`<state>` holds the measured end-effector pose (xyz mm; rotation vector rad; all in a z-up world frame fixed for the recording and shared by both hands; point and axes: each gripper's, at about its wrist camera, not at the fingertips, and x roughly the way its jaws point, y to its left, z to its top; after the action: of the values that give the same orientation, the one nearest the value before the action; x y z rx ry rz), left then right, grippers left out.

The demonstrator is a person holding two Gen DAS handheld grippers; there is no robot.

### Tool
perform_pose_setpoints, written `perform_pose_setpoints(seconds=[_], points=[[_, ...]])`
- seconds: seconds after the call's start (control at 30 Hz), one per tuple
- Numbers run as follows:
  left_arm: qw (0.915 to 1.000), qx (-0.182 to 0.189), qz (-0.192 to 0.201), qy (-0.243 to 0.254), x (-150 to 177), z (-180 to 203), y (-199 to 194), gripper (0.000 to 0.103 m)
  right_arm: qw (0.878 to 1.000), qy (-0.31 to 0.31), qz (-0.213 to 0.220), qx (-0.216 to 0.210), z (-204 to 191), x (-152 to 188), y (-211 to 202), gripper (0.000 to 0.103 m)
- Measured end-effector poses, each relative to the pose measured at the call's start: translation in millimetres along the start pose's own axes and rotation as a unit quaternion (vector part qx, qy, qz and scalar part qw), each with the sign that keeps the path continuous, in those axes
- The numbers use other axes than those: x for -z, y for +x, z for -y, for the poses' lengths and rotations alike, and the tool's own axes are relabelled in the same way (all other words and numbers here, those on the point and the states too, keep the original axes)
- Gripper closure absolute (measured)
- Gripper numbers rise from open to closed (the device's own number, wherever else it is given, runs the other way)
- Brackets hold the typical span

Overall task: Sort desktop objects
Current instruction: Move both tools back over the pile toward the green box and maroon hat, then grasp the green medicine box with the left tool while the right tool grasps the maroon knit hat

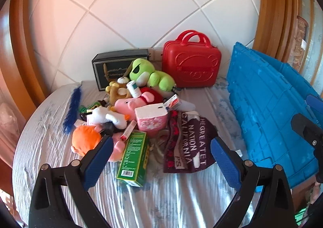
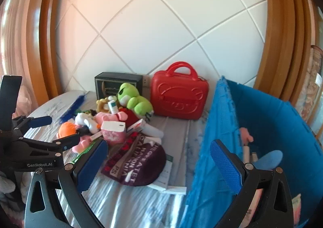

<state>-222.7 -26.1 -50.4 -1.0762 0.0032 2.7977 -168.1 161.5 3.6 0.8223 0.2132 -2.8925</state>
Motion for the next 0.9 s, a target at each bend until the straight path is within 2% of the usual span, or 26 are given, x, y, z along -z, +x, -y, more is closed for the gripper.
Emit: perform_pose_setpoints(seconds=[0.17, 0.4, 0.7, 0.83, 0.9], points=[[0.9982, -0.026, -0.051, -0.019, 19, -36, 44, 0.005, 0.998, -0.008, -0.051, -0.028, -26, 14, 53, 0.0], [0.9897, -0.032, -0.135, -0.033, 46, -65, 124, 0.005, 0.989, 0.019, -0.14, -0.032, -33, 45, 136, 0.0], [0.9725, -0.018, -0.231, -0.028, 65, -70, 216, 0.005, 0.965, 0.071, -0.253, -0.017, -11, 78, 232, 0.0], [0.9651, -0.022, -0.261, -0.019, 74, -68, 243, 0.005, 0.954, 0.086, -0.287, -0.013, -5, 93, 266, 0.0], [0.9604, -0.011, -0.277, -0.022, 80, -68, 254, 0.005, 0.949, 0.089, -0.301, -0.017, -4, 100, 281, 0.0]])
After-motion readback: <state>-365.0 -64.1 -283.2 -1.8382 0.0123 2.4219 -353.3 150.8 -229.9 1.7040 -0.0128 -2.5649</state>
